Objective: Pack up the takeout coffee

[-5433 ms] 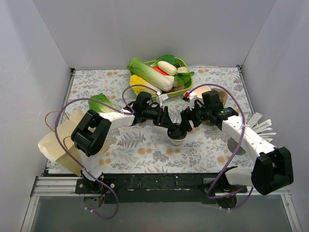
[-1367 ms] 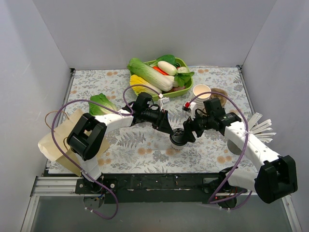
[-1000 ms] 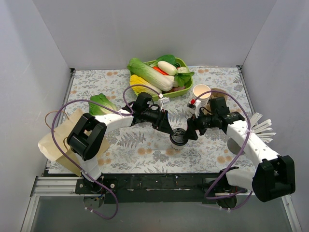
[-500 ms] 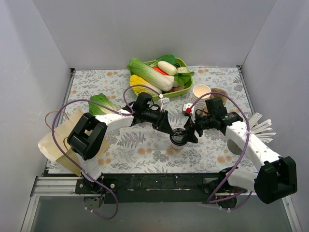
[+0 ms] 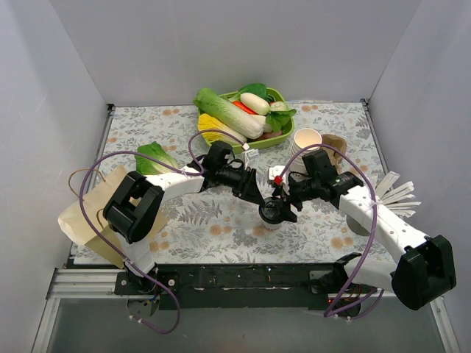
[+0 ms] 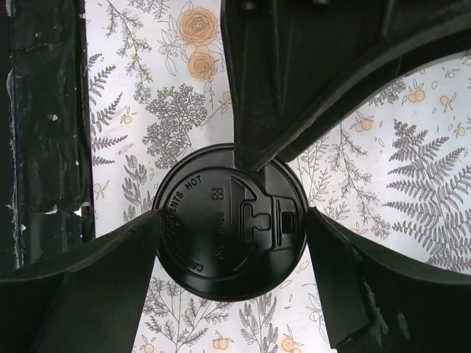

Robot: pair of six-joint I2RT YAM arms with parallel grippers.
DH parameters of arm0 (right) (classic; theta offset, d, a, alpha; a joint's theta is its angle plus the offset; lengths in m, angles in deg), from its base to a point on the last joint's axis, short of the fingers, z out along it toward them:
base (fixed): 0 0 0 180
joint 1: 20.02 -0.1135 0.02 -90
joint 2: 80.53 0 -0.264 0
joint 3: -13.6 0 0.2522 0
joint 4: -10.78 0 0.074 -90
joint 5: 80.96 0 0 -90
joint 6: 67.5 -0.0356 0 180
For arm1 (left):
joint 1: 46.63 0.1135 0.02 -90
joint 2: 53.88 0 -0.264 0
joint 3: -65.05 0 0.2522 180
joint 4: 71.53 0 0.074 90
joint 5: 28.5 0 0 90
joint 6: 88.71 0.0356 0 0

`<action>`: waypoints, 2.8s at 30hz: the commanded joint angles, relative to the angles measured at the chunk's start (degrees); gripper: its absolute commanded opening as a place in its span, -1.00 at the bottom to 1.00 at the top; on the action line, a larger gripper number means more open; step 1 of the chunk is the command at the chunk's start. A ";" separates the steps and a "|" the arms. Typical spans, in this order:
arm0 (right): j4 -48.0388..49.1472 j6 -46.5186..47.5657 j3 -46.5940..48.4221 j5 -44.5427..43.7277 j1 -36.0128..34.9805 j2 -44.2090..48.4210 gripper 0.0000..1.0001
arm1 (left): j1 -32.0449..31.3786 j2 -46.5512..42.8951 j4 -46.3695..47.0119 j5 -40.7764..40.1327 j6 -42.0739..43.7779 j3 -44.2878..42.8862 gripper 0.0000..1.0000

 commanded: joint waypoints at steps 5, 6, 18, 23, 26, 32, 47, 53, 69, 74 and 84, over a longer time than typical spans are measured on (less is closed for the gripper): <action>0.65 2.42 0.54 -3.26 -2.18 -0.54 0.76 | -0.19 0.69 -2.12 -2.33 1.58 -0.71 -0.15; 0.74 2.07 0.62 -3.35 -2.09 -0.54 0.76 | -0.10 0.77 -2.12 -2.33 1.58 -0.80 -0.15; -0.31 -3.56 1.86 -1.24 -2.09 0.07 0.82 | -0.10 1.13 -2.38 -2.06 1.76 -1.32 -0.15; -0.93 -3.56 1.68 -0.36 -2.09 -0.19 0.84 | -0.10 1.21 -2.38 -2.33 1.85 -1.59 -0.15; -1.37 -2.51 1.85 -0.45 -2.09 -0.10 0.85 | -0.10 1.30 -2.47 -2.15 1.76 -1.76 -0.15; -0.49 -1.10 1.07 -3.00 -2.27 -0.37 0.93 | -0.10 1.48 -2.47 -2.06 1.58 -1.94 -0.16; -0.58 3.55 -2.71 -7.74 -3.76 1.04 0.70 | -0.10 -2.22 10.35 6.45 -3.60 3.42 0.13; 0.39 3.47 -4.82 -9.06 -4.03 1.65 0.68 | -0.01 0.33 12.03 9.80 -4.22 2.90 0.29; 0.92 2.15 -6.58 -8.36 -4.03 1.04 0.59 | -0.36 5.87 12.99 7.43 -7.90 3.86 0.24; -0.84 3.11 -6.76 -6.87 -4.03 -0.01 0.55 | -0.01 8.94 18.26 10.23 -13.44 4.56 0.20; -3.57 4.08 -8.86 -4.23 -3.85 -2.65 0.50 | 0.17 12.28 22.58 10.60 -19.33 5.88 0.20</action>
